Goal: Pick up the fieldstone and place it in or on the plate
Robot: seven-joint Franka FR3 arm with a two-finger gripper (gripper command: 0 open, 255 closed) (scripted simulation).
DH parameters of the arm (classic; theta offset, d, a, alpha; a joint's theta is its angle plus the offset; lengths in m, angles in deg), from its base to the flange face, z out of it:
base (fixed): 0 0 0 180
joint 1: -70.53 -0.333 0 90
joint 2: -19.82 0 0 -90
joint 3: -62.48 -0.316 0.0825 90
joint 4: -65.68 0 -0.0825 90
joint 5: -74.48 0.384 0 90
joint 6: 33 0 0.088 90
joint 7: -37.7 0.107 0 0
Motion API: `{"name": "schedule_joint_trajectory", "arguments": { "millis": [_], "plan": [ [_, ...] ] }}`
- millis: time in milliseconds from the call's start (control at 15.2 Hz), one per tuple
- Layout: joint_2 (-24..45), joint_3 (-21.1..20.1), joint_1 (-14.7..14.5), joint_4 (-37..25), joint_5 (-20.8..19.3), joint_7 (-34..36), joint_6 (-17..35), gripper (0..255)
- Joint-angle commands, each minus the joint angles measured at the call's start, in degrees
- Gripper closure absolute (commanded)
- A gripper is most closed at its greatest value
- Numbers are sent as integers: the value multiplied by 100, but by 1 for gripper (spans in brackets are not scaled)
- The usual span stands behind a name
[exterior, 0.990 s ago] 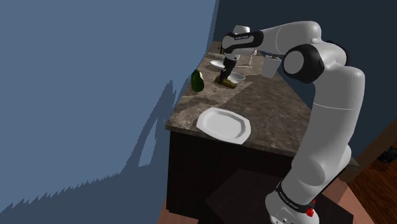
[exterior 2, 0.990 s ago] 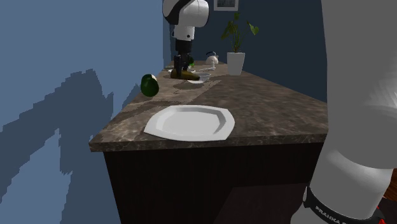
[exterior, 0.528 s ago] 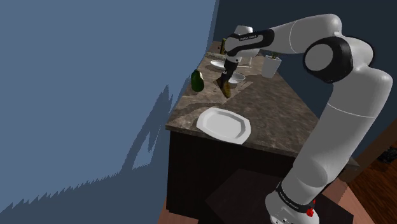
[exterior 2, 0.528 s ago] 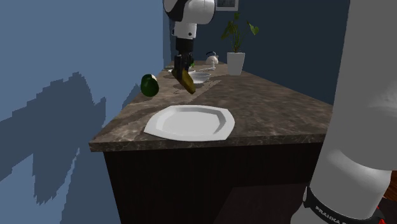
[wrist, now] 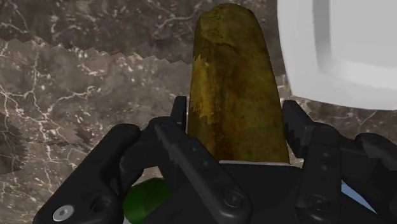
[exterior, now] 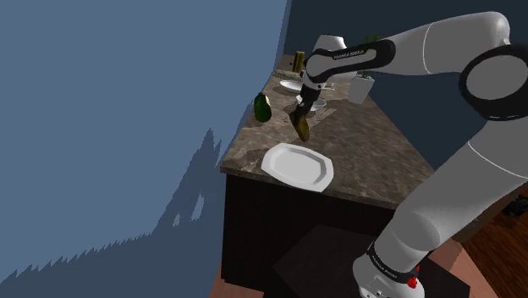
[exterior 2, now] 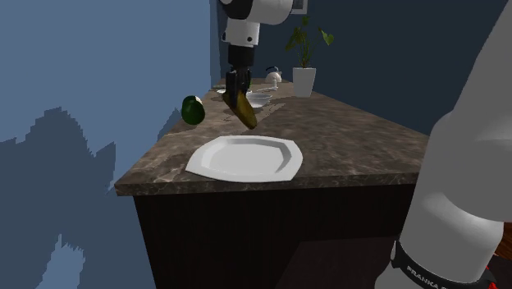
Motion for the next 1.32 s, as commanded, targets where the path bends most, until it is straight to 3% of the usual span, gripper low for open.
{"name": "schedule_joint_trajectory", "arguments": {
  "millis": [0, 792, 1254],
  "plan": [
    [-390, -146, -82, 398, -67, 269, 13, 255],
    [-2537, -1098, -535, 2226, 70, 1574, -303, 255],
    [-2398, -1111, -538, 2674, 76, 1578, 284, 255]
  ]
}}
